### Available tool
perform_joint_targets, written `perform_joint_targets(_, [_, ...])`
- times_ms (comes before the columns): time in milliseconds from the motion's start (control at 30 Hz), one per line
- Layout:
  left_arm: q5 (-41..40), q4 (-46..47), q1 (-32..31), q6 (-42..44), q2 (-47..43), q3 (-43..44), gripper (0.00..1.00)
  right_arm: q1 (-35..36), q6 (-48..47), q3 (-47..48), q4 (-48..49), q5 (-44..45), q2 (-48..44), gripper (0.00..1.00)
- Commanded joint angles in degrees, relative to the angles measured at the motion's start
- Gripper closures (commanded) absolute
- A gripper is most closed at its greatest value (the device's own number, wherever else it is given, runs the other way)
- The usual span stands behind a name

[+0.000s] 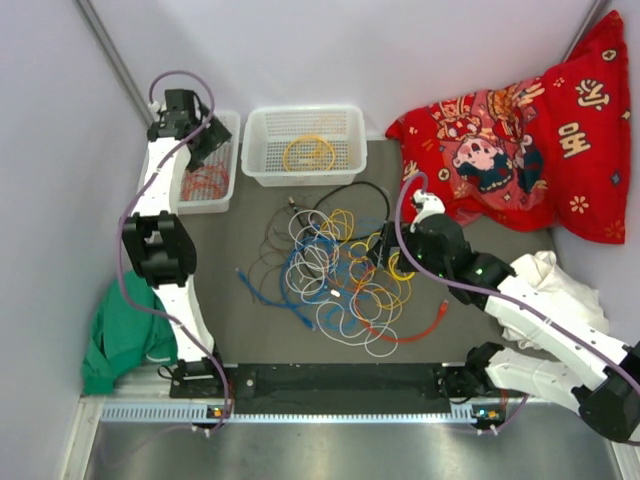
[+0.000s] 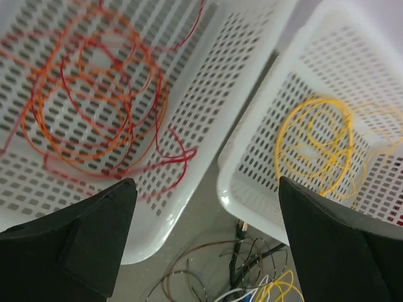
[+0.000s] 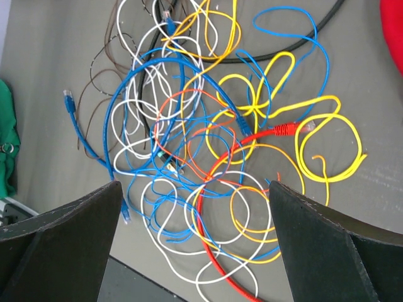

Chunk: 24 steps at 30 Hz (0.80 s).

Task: Untangle the cables

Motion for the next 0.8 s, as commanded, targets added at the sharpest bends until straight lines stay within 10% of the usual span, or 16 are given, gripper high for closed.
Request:
perform_joint_targets(0, [10.7, -5.8, 2.7, -5.9, 2.4, -0.2, 0.01, -0.4, 1.9, -1.1, 0.4, -0.1, -4.0, 0.01])
perform_joint_targets(400, [24.6, 10.4, 3.8, -10.3, -6.7, -10.2, 0.01, -0.4, 1.5, -2.0, 1.5, -0.7, -3.9, 0.02])
perform_joint_targets(767, [8.7, 31.9, -35.9, 1.2, -30.9, -50.0, 0.07, -0.2, 1.8, -4.1, 2.1, -0.3, -1.5, 0.02])
